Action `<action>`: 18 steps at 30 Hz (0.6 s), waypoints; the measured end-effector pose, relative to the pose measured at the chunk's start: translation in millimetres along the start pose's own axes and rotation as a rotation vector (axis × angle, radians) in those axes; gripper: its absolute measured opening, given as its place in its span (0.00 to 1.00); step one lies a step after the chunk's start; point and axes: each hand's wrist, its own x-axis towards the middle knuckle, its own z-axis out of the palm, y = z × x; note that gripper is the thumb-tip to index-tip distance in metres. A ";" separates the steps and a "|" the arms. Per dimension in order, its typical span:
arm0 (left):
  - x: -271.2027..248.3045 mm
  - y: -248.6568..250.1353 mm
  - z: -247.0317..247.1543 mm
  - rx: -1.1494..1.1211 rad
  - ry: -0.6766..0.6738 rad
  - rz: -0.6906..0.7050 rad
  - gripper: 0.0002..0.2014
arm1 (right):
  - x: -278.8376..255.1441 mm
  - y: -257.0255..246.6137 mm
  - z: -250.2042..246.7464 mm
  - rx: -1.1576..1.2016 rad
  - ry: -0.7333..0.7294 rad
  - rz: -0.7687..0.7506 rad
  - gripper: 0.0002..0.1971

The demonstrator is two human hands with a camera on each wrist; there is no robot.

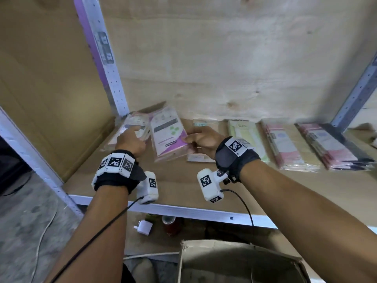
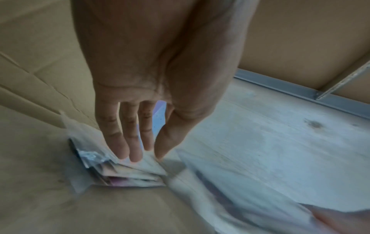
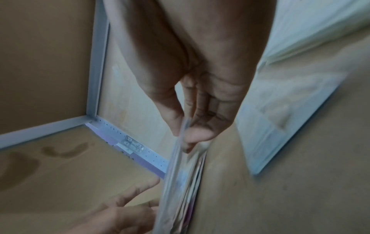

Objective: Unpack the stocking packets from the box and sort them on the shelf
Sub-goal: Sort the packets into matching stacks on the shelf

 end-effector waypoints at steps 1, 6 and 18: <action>-1.3 5.3 3.9 -0.047 0.014 0.027 0.25 | -8.6 -1.2 -9.2 0.004 0.003 -0.015 0.08; -5.2 35.5 17.7 -0.399 0.062 -0.054 0.29 | -47.8 6.2 -59.2 -0.030 0.004 -0.032 0.12; -34.2 94.1 70.0 -0.350 -0.187 0.389 0.18 | -114.8 41.4 -170.7 0.076 0.112 -0.041 0.15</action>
